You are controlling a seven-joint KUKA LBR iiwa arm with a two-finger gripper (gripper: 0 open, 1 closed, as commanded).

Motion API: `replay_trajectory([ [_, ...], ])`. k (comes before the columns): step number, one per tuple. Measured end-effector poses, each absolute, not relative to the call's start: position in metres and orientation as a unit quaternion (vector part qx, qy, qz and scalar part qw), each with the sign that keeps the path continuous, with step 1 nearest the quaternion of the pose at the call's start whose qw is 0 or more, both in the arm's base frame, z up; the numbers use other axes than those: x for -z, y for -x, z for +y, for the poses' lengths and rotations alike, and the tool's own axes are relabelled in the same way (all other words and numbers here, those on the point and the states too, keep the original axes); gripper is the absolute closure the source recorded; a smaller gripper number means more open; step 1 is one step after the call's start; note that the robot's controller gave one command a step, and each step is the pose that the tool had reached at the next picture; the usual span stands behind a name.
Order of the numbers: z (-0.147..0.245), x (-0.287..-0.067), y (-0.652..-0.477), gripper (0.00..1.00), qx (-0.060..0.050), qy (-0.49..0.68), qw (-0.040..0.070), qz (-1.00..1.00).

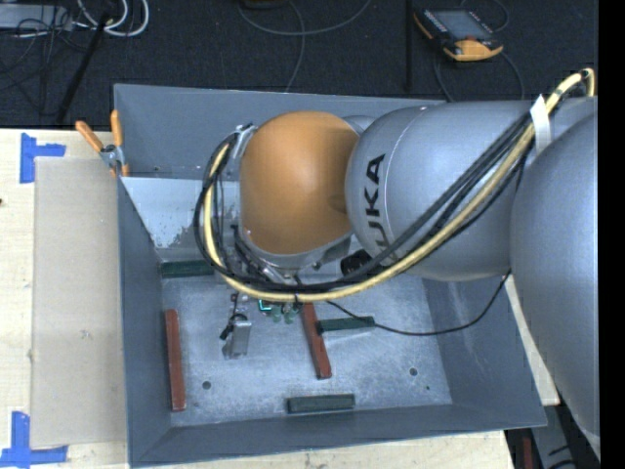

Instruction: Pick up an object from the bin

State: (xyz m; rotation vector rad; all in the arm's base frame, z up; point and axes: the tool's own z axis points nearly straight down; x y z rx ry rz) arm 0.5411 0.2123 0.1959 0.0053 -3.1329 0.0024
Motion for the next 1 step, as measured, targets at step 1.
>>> replay_trajectory([
  [1,0.1084,-0.1675,-0.5368,0.0,-0.002,-0.041,0.003,-0.999],
])
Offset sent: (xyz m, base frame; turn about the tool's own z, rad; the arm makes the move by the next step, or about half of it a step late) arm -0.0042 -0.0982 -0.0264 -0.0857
